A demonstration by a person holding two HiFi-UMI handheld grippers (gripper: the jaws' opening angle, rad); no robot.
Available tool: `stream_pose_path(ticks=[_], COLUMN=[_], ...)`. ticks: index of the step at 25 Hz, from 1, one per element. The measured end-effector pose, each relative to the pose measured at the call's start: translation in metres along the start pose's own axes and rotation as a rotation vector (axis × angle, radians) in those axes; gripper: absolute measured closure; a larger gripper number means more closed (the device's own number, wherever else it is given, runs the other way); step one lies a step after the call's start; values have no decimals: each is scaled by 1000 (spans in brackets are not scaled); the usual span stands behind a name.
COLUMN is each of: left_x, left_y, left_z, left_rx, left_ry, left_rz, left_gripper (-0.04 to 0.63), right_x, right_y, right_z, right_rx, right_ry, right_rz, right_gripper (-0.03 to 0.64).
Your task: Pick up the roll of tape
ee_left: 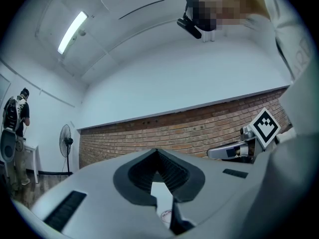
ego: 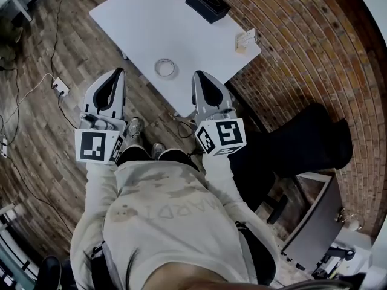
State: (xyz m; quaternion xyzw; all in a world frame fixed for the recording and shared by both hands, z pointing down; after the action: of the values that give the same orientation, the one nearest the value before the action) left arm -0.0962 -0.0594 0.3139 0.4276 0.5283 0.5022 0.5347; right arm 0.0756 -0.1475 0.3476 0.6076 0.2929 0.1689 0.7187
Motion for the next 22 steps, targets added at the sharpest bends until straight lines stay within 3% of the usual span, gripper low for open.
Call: stream_pose_path(ticks=[15, 22], left_x=[-83, -123], left_y=[1, 6], left_z=[-51, -82], left_rx=[-12, -12], left_ry=[93, 146], left_rz=[-22, -37], left_gripper=[589, 589], right_x=[-106, -156], right_y=[28, 57], right_z=[35, 52], right_rx=[-73, -161], right_ry=[76, 99], right_rz=[-232, -363], right_gripper=[606, 606])
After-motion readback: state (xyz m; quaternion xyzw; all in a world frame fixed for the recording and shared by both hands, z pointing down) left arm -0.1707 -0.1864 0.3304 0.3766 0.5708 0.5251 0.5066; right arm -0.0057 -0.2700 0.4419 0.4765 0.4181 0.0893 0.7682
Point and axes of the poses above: the fingertips, and each gripper's own axes: x backward along the fingers, z to its right, y out of its underside, the point moved 2 cm from there along x, backward along the fingers, and after that the axes turned 14 degrees about -z, right-handed, at the moved point
